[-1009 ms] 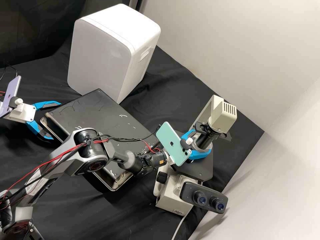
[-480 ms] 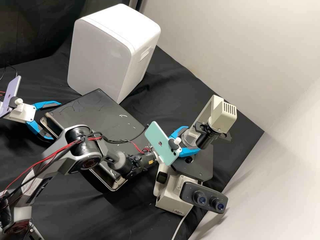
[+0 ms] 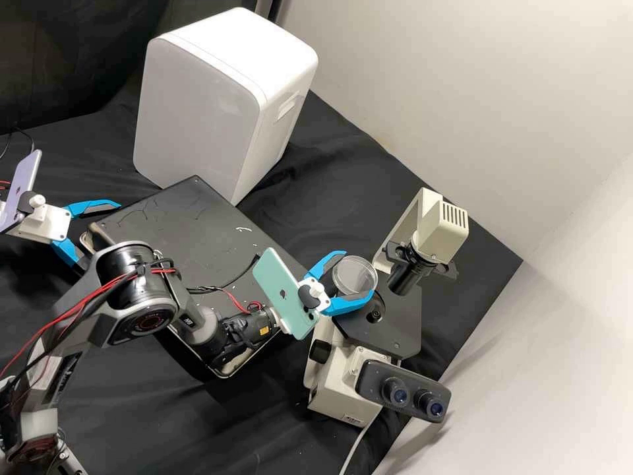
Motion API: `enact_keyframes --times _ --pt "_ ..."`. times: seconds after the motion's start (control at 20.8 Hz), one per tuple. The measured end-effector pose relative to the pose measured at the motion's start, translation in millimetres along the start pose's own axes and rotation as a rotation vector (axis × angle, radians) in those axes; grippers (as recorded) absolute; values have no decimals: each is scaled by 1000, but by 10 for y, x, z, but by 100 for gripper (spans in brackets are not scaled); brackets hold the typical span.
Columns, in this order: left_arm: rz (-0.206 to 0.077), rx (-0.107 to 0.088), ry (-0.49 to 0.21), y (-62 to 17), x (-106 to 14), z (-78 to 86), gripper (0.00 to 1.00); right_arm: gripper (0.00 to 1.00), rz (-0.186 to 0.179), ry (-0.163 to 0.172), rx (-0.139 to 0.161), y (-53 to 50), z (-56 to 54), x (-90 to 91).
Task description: Place the petri dish on the bench
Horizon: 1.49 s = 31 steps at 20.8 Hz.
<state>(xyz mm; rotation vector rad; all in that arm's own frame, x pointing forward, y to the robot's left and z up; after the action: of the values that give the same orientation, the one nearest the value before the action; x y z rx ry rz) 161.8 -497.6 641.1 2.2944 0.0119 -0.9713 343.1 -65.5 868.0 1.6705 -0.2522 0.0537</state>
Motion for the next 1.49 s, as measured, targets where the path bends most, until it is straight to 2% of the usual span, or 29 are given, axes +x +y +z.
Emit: enact_keyframes --times 0.14,0.29,0.62,0.77,0.86,1.15,1.2,1.39,1.44,1.49 --pt "0 -1 2 0 0 -1 100 0 -5 4 -5 14 -5 -20" --pt "-2 0 2 -5 2 -2 100 0 -6 3 17 16 -7 -24" --pt "-9 1 2 -19 5 -2 100 0 -6 3 17 16 -7 -24" --pt "-9 1 2 -19 5 -2 100 0 -7 3 39 13 -10 -52" --pt "-9 1 2 -19 5 -2 100 0 -14 9 43 18 -36 -98" --pt "-9 1 2 -19 5 -2 100 0 -29 -2 94 16 -79 -274" --pt "-9 1 2 -19 5 -2 100 0 -38 -7 100 2 -83 -304" --pt "-9 0 4 -19 5 -4 100 0 -73 10 104 -102 -160 -430" --pt "-9 -1 6 -19 5 -5 100 0 -90 5 106 -141 -168 -473" --pt "-9 -2 8 -19 5 -7 100 0 -120 -16 105 -199 -154 -515"
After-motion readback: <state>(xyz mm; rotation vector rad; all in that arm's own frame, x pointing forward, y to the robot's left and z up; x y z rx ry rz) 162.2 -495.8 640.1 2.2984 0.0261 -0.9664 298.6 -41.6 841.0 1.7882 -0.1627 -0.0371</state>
